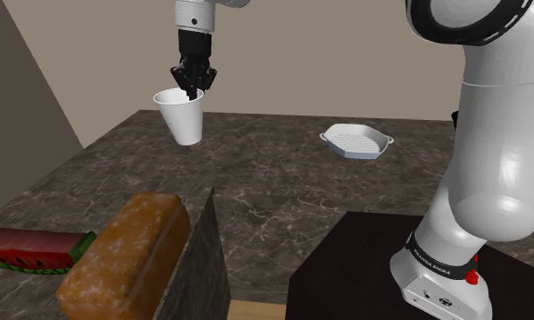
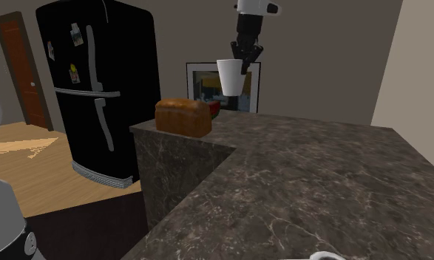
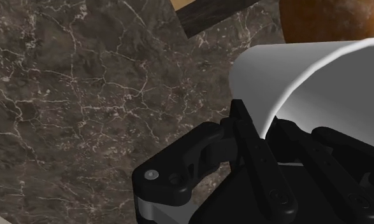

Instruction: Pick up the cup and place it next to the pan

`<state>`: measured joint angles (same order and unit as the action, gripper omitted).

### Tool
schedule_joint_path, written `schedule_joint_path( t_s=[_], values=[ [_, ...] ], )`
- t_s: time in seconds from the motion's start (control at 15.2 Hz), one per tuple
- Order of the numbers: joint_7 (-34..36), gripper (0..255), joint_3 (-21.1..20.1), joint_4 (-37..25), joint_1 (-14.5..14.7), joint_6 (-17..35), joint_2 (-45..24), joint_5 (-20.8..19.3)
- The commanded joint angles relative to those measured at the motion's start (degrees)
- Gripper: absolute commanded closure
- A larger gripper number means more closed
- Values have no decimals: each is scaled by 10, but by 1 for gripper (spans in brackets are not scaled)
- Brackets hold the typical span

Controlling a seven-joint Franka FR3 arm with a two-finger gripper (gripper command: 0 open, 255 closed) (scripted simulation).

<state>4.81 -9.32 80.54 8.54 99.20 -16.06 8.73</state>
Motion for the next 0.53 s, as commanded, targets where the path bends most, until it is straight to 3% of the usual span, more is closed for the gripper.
schedule_joint_path(
  t_s=[0.0, 0.46],
  values=[
    [-28, 255, 8, 34, -18, 7, 22, 7],
    [-119, 255, 42, 106, -74, 5, 79, 23]
  ],
)
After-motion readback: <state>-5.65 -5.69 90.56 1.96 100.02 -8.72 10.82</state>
